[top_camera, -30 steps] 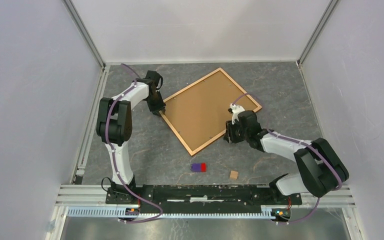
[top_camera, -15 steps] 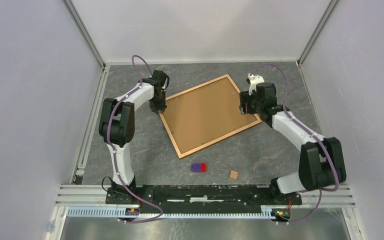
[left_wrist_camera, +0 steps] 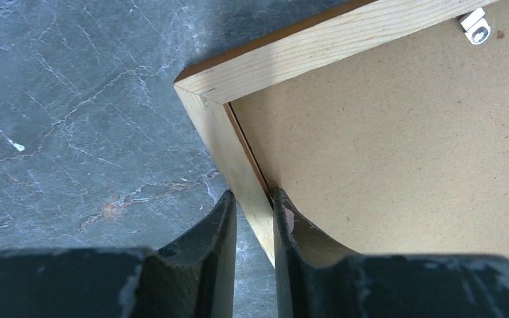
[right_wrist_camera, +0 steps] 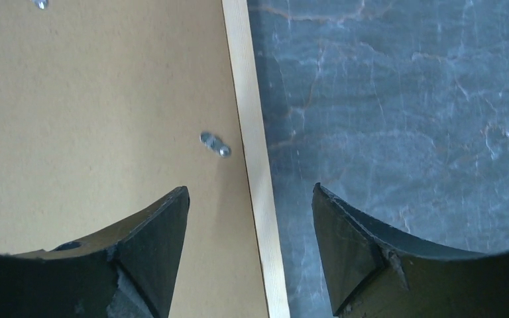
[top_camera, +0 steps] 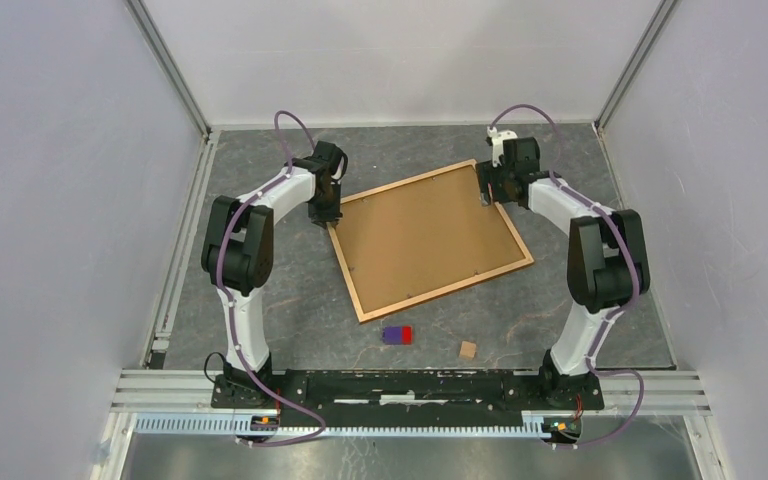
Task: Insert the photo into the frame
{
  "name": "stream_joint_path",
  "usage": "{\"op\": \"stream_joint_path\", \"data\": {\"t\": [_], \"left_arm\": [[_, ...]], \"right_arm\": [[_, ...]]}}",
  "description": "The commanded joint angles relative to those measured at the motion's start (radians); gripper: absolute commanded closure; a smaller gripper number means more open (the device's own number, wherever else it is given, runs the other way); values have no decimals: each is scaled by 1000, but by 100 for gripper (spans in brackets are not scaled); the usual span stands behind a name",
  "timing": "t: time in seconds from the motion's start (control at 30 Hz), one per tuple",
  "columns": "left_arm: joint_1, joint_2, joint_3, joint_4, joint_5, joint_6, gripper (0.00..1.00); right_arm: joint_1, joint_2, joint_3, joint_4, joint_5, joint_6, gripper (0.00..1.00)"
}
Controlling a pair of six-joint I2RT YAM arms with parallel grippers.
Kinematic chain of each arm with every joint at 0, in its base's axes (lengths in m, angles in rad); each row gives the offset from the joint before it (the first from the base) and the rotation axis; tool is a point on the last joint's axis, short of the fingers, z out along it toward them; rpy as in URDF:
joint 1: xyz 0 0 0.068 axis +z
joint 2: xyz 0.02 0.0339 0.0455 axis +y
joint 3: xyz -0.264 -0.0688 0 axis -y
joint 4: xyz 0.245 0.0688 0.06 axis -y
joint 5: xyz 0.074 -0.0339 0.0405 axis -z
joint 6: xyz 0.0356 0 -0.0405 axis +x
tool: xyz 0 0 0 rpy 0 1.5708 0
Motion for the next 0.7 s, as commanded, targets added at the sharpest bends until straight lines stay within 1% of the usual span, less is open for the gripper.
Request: {"op": "stream_joint_path", "data": {"t": [0.0,0.23,0.33,0.47,0.57,0.67], "left_arm": [[-11,-3,34,-39,56,49,98],[-9,7,34,-39,62,44,98],[-10,17,35,-39,61,42,98],[-6,14,35,-39,61,41,98],[-4,14,35,-39,61,39,98],[-3,12,36,-39,65,37,98]], "right_arm": [[1,72,95,-1,3,-18,27],[-1,144,109,31,23,-38,26],[-1,171,117,34,27,-38,29],[1,188,109,50,27,-29,37],[0,203,112,57,38,-28,38],[0,221,127,50,40,-33,41]]}}
